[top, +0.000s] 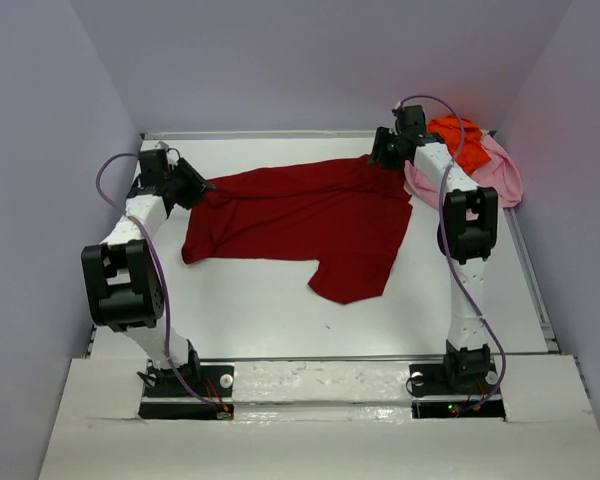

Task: Fold and stack the t-shirts
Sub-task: Flatten out the 1/3-folded T-shirt at the center of the board.

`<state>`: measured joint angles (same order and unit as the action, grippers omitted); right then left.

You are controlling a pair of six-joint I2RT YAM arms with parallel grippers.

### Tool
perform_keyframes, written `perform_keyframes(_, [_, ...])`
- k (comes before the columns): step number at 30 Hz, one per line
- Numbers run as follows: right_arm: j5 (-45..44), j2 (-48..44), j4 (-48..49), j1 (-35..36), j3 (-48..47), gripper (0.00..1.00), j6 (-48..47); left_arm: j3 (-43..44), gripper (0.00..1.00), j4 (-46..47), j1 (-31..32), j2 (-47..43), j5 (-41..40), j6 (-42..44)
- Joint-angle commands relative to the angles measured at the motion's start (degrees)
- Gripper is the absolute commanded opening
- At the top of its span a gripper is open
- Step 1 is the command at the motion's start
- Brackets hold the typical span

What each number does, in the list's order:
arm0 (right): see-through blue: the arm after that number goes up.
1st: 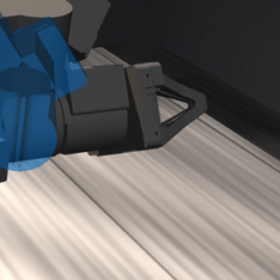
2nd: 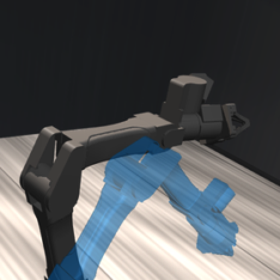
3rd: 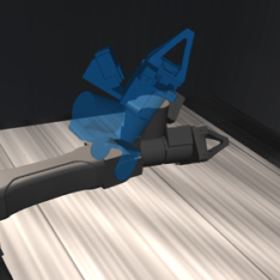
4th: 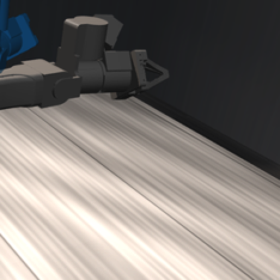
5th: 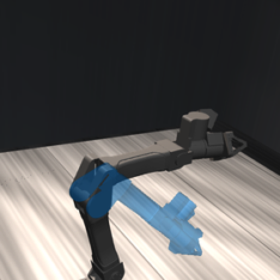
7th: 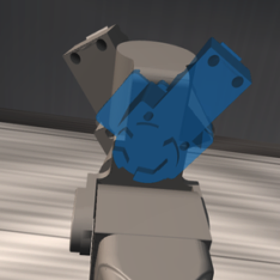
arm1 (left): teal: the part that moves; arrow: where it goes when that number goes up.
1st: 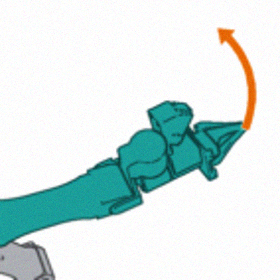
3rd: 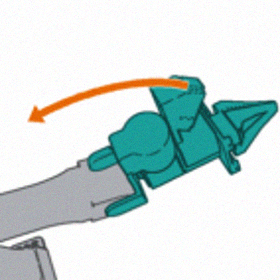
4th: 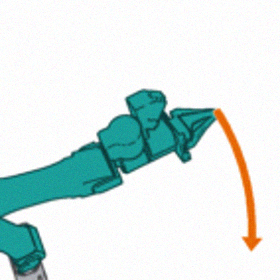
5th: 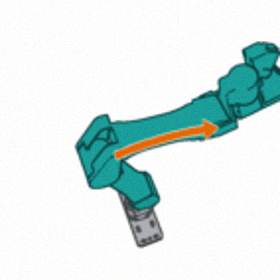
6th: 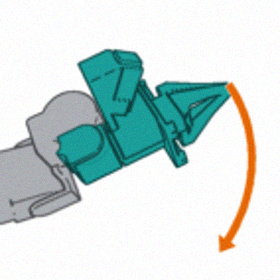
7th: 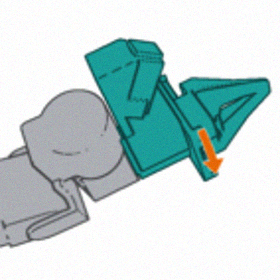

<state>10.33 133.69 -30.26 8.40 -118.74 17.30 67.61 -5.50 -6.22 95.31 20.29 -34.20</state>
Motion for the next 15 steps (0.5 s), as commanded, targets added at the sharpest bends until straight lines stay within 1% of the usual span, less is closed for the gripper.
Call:
perform_keyframes(1, [-6.98,4.9,-2.34,-0.14,-7.11,0.59,-1.83,-1.69,0.5,2.25,0.15,-4.86,2.65,0.27])
perform_keyframes(3, [-7.86,7.28,-4.09,-0.14,-12.27,0.63,-2.09,-1.61,0.5,1.98,1.11,-5.74,1.6,1.23])
perform_keyframes(4, [-8.21,9.55,-4.63,-0.14,-14.13,0.63,-2.44,-1.35,0.5,1.89,1.56,-5.83,1.24,1.5])
perform_keyframes(10, [-12.43,14.84,-4.9,-0.14,-23.54,0.64,-4.12,-0.82,0.5,1.28,2.96,-5.66,1.15,2.29])
perform_keyframes(12, [-12.7,15.73,-4.81,-0.67,-24.17,0.64,-3.85,-0.73,0.5,1.28,3.49,-5.83,1.15,2.47])
perform_keyframes(15, [-10.78,15.81,-4.63,-0.67,-23.91,0.63,-3.41,-0.55,0.5,1.19,3.67,-5.75,1.15,2.55])
